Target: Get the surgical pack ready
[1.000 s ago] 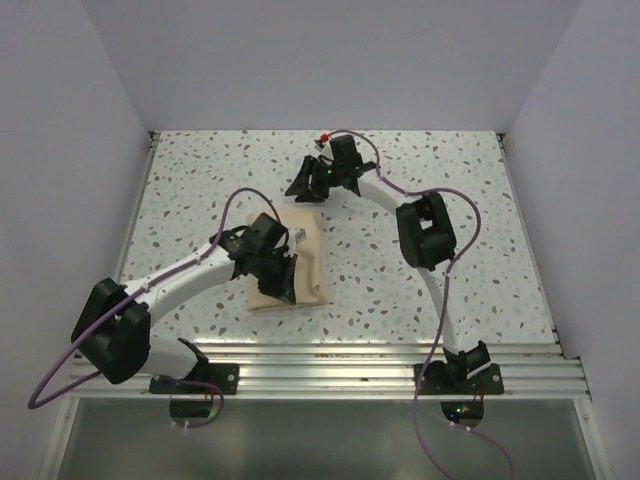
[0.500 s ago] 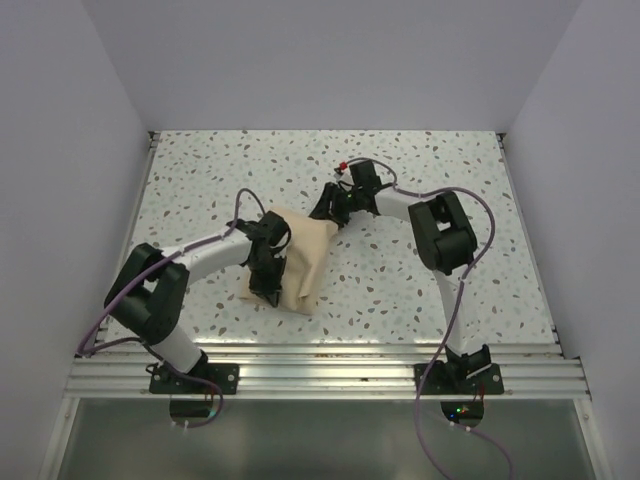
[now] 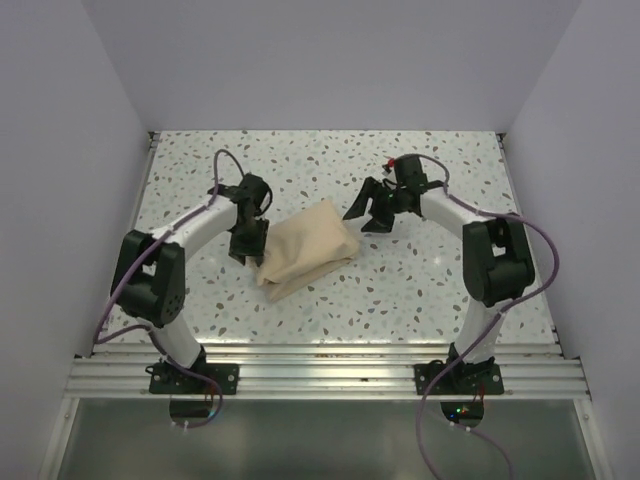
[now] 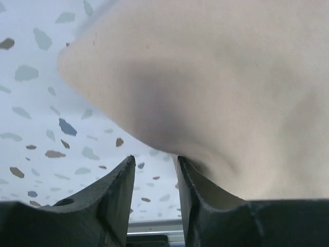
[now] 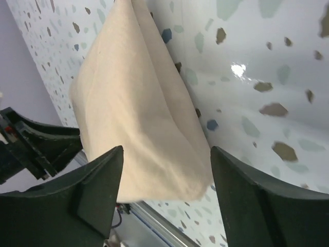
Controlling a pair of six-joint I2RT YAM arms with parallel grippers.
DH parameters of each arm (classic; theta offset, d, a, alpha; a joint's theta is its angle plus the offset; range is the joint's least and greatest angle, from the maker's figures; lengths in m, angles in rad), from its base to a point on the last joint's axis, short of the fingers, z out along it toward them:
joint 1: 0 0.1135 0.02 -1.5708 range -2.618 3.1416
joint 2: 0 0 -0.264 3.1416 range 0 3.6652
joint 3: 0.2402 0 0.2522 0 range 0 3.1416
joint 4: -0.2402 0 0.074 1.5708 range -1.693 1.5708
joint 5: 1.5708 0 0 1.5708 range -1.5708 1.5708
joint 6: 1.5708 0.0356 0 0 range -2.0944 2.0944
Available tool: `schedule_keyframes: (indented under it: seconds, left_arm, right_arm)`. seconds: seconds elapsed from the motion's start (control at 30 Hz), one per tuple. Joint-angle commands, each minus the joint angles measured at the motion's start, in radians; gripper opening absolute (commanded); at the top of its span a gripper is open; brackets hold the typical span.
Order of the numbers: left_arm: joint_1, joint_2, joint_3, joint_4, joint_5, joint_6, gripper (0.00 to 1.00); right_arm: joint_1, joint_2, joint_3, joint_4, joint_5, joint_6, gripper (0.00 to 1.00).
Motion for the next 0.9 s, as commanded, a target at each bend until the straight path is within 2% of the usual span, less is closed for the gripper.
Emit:
schedule_keyframes:
  seconds: [0.0,0.03,0.17,0.27,0.3,0.37,0.43,0.53,0.6,0.7,0.73,0.87]
  left_arm:
    - [-0.008,-0.18,-0.045,0.041,0.073,-0.051,0.46]
    - [-0.008,-0.25,-0.071,0.039,0.089,-0.071,0.47]
    - [-0.009,-0.393,-0.102,0.071,0.133,-0.137,0.49]
    - [-0.011,-0.452,-0.102,0.12,0.159,-0.12,0.51]
    - [-0.015,-0.462,-0.11,0.175,0.217,-0.096,0.51]
    - [-0.037,-0.463,-0.111,0.209,0.25,-0.086,0.51]
    - [-0.107,-0.438,-0.096,0.254,0.264,-0.073,0.47]
    - [-0.195,-0.391,-0.072,0.31,0.3,-0.062,0.32]
    - [-0.205,-0.361,-0.071,0.341,0.343,-0.075,0.24]
    - [-0.207,-0.351,-0.091,0.405,0.417,-0.091,0.19]
    - [-0.207,-0.341,-0.116,0.419,0.428,-0.094,0.19]
    - [-0.207,-0.295,-0.166,0.436,0.439,-0.103,0.15]
  right_arm:
    - [-0.037,-0.147,-0.057,-0.149,0.079,-0.019,0.74]
    - [-0.037,-0.186,-0.083,-0.117,0.065,0.001,0.83]
    - [-0.037,-0.3,-0.333,0.128,-0.027,0.198,0.96]
    - [-0.039,-0.364,-0.413,0.183,-0.024,0.181,0.95]
    - [-0.037,-0.368,-0.421,0.181,-0.036,0.173,0.93]
    - [-0.037,-0.362,-0.444,0.202,-0.104,0.168,0.83]
    - [-0.036,-0.377,-0.485,0.279,-0.139,0.192,0.77]
    - [-0.034,-0.406,-0.511,0.4,-0.177,0.257,0.66]
    - [-0.03,-0.395,-0.49,0.422,-0.197,0.26,0.48]
    - [-0.007,-0.348,-0.42,0.434,-0.24,0.252,0.36]
    - [-0.002,-0.331,-0.375,0.436,-0.251,0.249,0.29]
    - [0.038,-0.224,-0.288,0.466,-0.279,0.268,0.22]
